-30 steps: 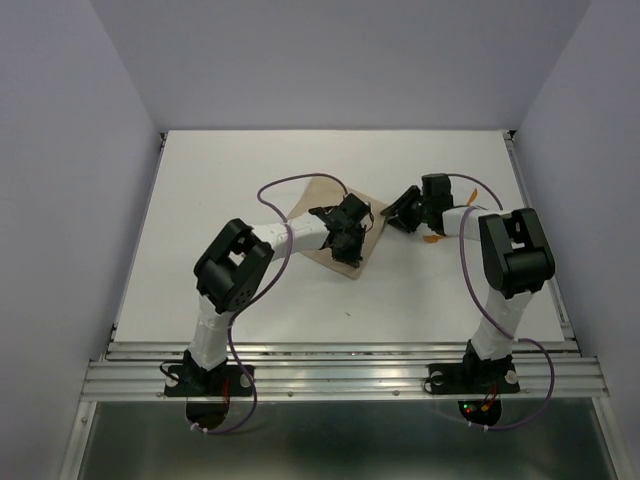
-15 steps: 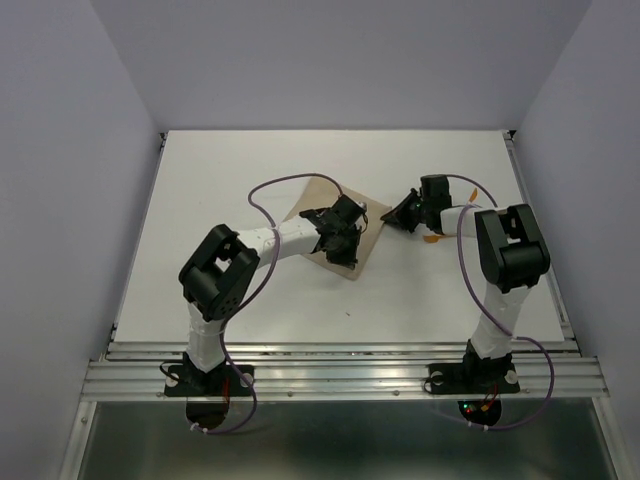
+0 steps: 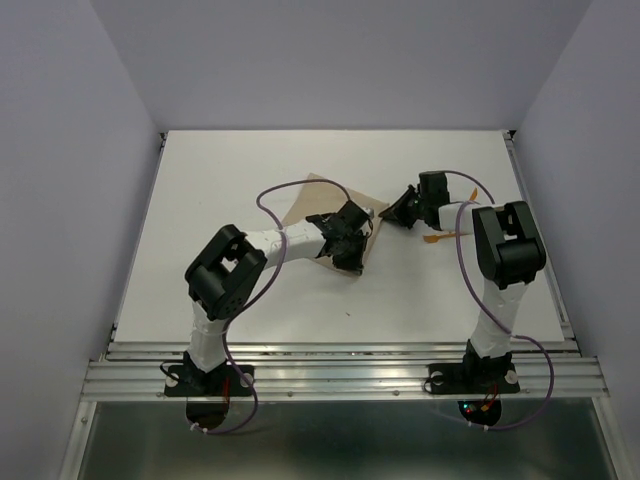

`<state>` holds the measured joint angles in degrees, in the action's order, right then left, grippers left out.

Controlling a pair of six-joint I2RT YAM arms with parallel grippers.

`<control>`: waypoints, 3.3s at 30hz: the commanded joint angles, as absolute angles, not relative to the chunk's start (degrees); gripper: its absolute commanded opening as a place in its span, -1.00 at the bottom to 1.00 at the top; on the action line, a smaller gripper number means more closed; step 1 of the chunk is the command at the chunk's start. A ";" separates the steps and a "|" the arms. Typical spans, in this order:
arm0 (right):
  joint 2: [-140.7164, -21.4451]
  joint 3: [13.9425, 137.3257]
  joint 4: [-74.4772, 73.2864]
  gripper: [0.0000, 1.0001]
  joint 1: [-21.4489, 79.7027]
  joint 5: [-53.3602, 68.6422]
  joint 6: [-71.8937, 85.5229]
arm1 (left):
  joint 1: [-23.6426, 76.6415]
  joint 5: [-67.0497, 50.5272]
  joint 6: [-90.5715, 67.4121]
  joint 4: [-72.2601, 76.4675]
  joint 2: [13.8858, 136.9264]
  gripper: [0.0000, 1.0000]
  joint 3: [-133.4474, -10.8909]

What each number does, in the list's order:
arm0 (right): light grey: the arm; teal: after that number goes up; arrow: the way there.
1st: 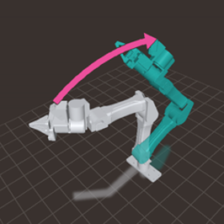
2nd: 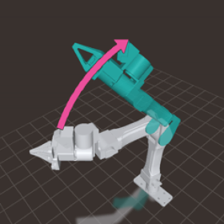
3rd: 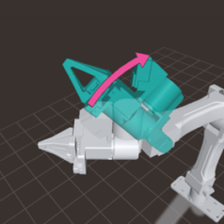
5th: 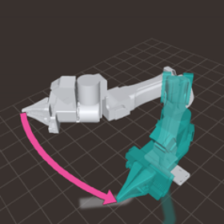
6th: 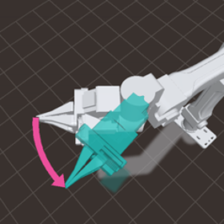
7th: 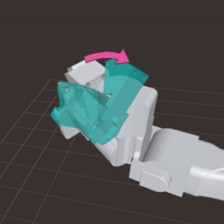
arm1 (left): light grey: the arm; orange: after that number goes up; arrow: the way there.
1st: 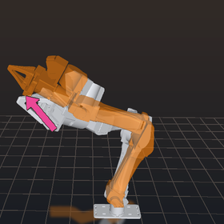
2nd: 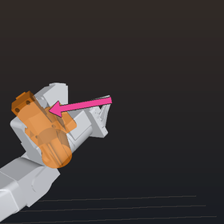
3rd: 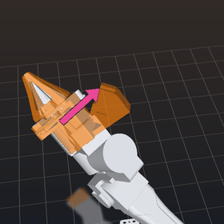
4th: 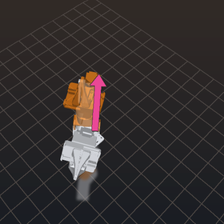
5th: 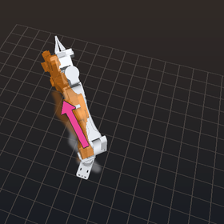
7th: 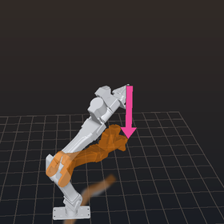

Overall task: Fold the napkin into a case and place the utensils inside
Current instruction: Smooth out the lower triangle-folded napkin at the center of the board.

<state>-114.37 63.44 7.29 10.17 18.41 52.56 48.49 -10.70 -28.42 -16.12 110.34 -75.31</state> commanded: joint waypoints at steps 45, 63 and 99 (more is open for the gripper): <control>-104.15 56.34 -9.65 -0.99 31.38 10.03 40.26 | 23.47 2.55 -28.04 -17.14 107.77 -1.00 -69.73; -97.55 71.59 -25.23 -0.96 31.38 1.14 19.51 | 31.56 -0.62 -30.77 -26.09 80.34 -1.00 -55.45; -141.24 118.21 -20.92 -0.99 35.77 6.68 38.58 | 16.96 -5.54 -24.44 -18.46 118.12 -1.00 -92.02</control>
<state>-140.09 116.53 -21.87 35.35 9.17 37.58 17.15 -4.75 -25.98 -18.63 117.47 -90.04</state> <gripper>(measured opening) 0.014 0.022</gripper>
